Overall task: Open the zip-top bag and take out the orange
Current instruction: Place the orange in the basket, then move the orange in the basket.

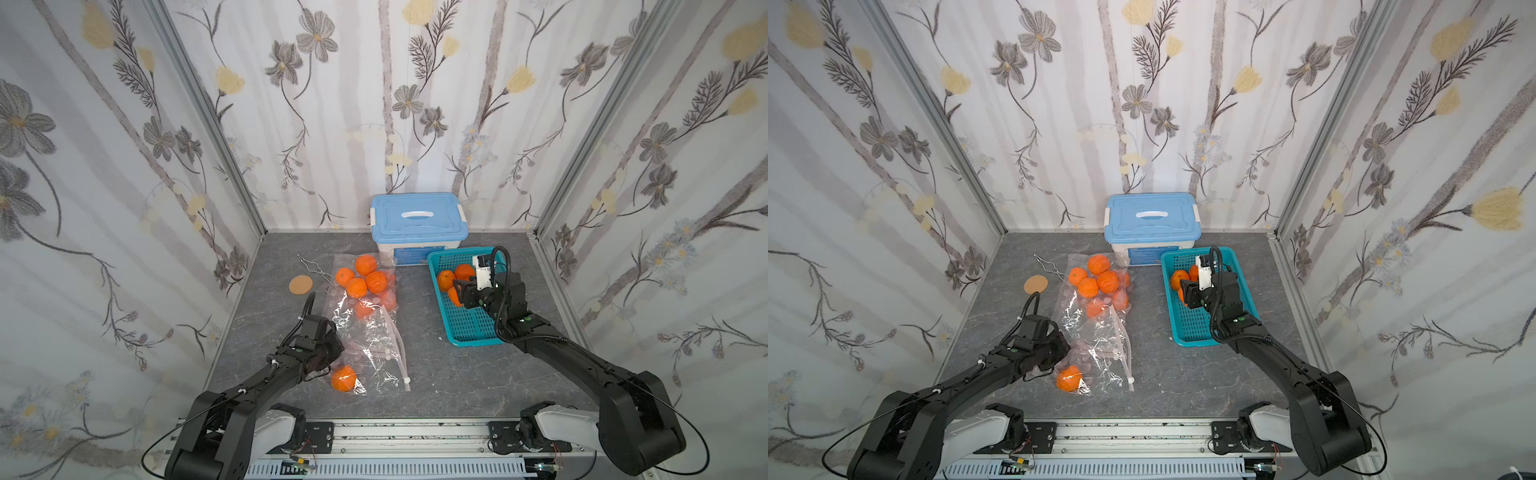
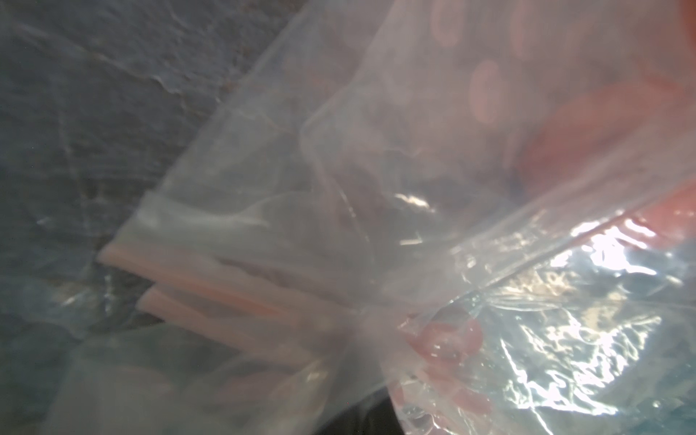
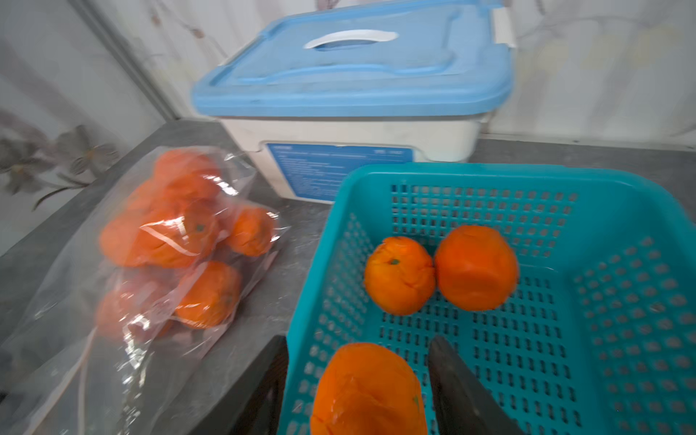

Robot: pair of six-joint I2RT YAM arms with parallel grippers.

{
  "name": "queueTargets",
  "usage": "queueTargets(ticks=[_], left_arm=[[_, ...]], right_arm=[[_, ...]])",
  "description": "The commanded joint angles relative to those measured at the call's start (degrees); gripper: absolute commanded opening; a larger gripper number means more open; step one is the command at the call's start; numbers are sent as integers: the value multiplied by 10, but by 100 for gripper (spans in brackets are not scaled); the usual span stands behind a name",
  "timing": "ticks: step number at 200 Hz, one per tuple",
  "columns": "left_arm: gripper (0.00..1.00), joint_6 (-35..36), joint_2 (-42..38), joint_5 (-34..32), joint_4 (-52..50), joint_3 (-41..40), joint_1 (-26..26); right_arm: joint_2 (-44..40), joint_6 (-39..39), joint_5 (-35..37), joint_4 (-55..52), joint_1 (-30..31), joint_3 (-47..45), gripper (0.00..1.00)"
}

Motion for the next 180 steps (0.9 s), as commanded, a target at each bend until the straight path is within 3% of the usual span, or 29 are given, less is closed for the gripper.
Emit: queueTargets(ticks=[1,21,53,76,125,180], left_arm=[[0,0,0,-8,-24,0,0],[0,1,3,-8,-22,-1,0],[0,-1,5,-7,-19,-4,1],[0,-1,2,-9,-19,-4,1],[0,1,14,-7,-9,-4,1],[0,1,16,-4,-6,-6,0]], right_arm=[[24,70,90,-36,-33,21,63],[58,98,128,-60,-52,62,64],[87,116,102,-47,-63,87,63],[91,107,73,-81,-61,102,70],[105,110,86,-190,-60,91,80],[167,132,71,-215,-53,86,77]])
